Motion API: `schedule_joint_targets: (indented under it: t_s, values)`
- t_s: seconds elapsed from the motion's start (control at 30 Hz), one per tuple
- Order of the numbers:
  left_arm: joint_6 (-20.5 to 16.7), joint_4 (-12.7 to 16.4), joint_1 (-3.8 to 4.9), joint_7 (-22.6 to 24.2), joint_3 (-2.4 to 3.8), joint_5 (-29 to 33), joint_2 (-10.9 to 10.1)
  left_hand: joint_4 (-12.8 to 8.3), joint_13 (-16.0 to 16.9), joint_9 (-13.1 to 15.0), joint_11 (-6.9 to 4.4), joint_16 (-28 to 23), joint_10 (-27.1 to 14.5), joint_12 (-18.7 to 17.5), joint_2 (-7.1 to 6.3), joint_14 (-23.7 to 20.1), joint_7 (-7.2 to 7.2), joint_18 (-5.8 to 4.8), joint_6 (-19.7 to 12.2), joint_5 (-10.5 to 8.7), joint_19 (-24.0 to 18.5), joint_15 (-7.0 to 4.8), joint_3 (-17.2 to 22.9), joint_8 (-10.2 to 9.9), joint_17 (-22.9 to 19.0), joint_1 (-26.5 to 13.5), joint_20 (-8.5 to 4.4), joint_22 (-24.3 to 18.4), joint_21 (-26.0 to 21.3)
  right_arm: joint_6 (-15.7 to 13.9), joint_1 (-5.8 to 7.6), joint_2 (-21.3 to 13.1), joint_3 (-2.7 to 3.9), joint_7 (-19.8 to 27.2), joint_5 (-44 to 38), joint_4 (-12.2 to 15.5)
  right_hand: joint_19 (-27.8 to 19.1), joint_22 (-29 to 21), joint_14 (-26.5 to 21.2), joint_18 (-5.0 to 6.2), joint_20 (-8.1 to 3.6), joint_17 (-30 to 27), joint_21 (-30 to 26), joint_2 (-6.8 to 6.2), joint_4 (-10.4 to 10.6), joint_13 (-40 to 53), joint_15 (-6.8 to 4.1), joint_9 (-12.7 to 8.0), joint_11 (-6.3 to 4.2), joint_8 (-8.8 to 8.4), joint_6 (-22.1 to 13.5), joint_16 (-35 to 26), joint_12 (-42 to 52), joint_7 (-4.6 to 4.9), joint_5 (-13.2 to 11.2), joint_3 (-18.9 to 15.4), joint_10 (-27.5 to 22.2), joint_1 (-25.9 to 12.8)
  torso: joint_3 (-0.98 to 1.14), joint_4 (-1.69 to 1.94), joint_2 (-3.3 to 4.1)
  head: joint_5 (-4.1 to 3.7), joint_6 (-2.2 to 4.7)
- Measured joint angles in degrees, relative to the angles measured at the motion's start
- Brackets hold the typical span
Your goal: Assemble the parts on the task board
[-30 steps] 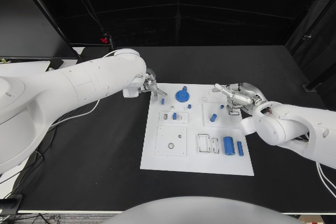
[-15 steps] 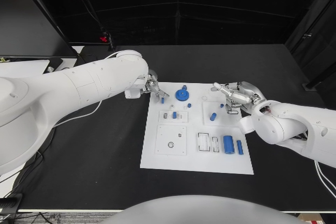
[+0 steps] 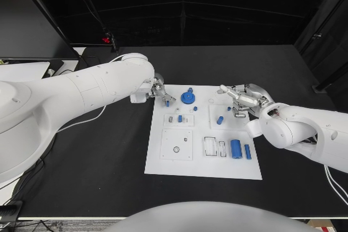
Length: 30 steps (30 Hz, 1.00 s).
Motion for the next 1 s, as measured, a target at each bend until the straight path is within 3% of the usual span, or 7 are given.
schedule_joint_targets:
  t_s: [0.5, 1.0]
  values:
    - [0.1, -0.4, -0.06, 0.4, 0.00, 0.0, 0.2, 0.0, 0.0, 0.2, 0.83, 0.0, 0.0, -0.2, -0.71, -0.1, 0.89, 0.00, -2.5, 2.66, -0.1, 0.56, 0.0, -1.5, 0.0, 3.6, -0.54, 0.0, 0.0, 0.0, 0.00, 0.1, 0.00, 0.0, 0.0, 0.0, 0.0, 0.0, 0.0, 0.00, 0.00, 0.0, 0.0, 0.00, -0.2, 0.0, 0.00, 0.0, 0.00, 0.00, 0.0, 0.0, 0.0, 0.00, 0.0, -0.2, 0.0, 0.0, 0.00, 0.05, 0.00, -0.27, -0.11]
    - [0.3, -0.4, -0.15, 0.5, 0.00, 0.0, 0.4, -0.6, 0.0, 0.3, 1.11, 0.0, -0.3, -0.1, -1.08, -0.2, 0.70, -0.01, -2.7, 3.41, 0.0, 0.70, 0.6, -1.5, 0.0, 5.2, -0.81, 0.0, 0.0, 0.0, 0.00, 0.0, 0.00, 0.0, 0.0, 0.0, 0.0, 0.0, 0.0, 0.00, 0.00, 0.0, 0.0, 0.00, -0.2, 0.0, 0.00, 0.0, 0.00, 0.21, 0.0, 0.0, 0.0, 0.00, 0.1, -0.2, 0.0, 0.0, 0.03, 0.06, -0.01, -0.25, -0.14]
